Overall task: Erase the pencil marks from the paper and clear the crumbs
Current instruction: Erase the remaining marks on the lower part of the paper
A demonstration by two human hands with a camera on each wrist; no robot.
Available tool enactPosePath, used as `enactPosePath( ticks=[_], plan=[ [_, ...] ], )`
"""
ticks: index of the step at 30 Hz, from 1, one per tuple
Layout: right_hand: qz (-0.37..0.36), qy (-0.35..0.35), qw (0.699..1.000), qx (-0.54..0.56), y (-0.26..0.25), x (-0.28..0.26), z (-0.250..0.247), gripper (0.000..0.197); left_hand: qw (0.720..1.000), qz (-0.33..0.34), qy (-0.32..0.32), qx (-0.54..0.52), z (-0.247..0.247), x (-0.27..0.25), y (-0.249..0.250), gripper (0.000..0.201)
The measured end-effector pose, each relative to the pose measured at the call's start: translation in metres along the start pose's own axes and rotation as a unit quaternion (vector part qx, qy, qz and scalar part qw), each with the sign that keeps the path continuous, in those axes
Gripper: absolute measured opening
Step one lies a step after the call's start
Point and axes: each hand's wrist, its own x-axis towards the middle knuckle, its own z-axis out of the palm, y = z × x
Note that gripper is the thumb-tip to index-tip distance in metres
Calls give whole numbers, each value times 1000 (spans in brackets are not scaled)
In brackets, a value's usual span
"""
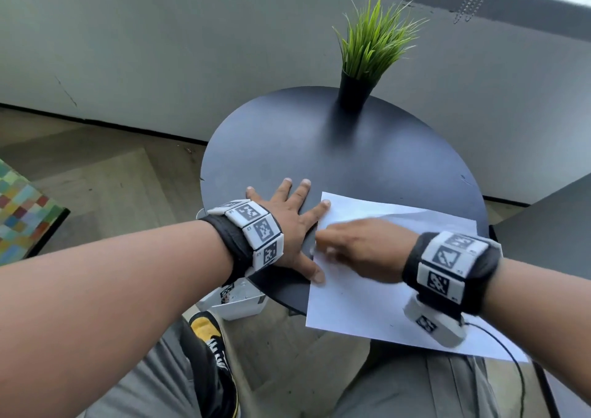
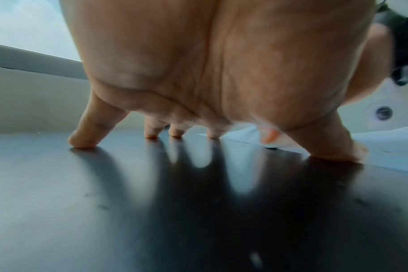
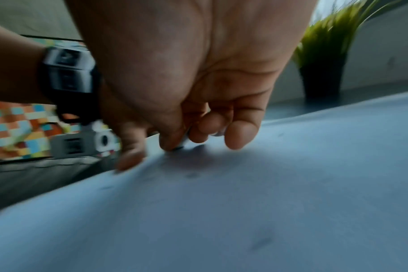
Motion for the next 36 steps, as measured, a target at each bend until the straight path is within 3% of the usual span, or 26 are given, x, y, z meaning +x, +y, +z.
enactPosePath(
  ticks=[3, 5, 7, 8, 11, 13, 17, 22, 24, 27, 32, 34, 36],
  plan=[
    [75, 67, 995, -18, 26, 7, -6, 23, 1000, 0, 8, 4, 1, 1, 0, 136],
    [30, 53, 998, -6, 13, 4, -1, 31, 1000, -3, 3, 4, 0, 0, 2, 136],
    [-49, 13, 999, 4, -7, -4, 9, 21, 1000, -8, -4, 6, -1, 0, 3, 138],
    [-56, 4, 998, 0, -7, -6, 10, 15, 1000, -9, -6, 8, -2, 0, 4, 138],
    [51, 45, 998, -5, 21, -1, -2, 23, 1000, -10, -9, 8, -3, 1, 4, 139],
    [74, 66, 995, -12, 27, -2, -2, 24, 1000, -12, -13, 12, -4, 0, 5, 140],
    [-23, 4, 1000, 14, 0, -13, 14, 8, 999, -18, -27, 20, -9, -2, 11, 142],
    [82, 73, 994, 3, 32, -9, 0, 4, 999, -15, -32, 34, -16, -5, 16, 140],
    [31, 59, 998, 4, 21, -12, 7, 6, 999, -18, -36, 35, -15, -5, 15, 140],
    [-43, -17, 999, 4, -2, -22, 14, 9, 998, -19, -44, 36, -16, -4, 15, 142],
    [88, 62, 994, 6, 26, -18, -3, 28, 998, -15, -45, 44, -18, -5, 17, 140],
    [64, 52, 997, 1, 11, -18, 7, 6, 998, -16, -46, 42, -18, -5, 16, 140],
    [7, 7, 1000, 6, -7, -21, 19, 9, 998, -18, -48, 40, -17, -5, 16, 141]
  ],
)
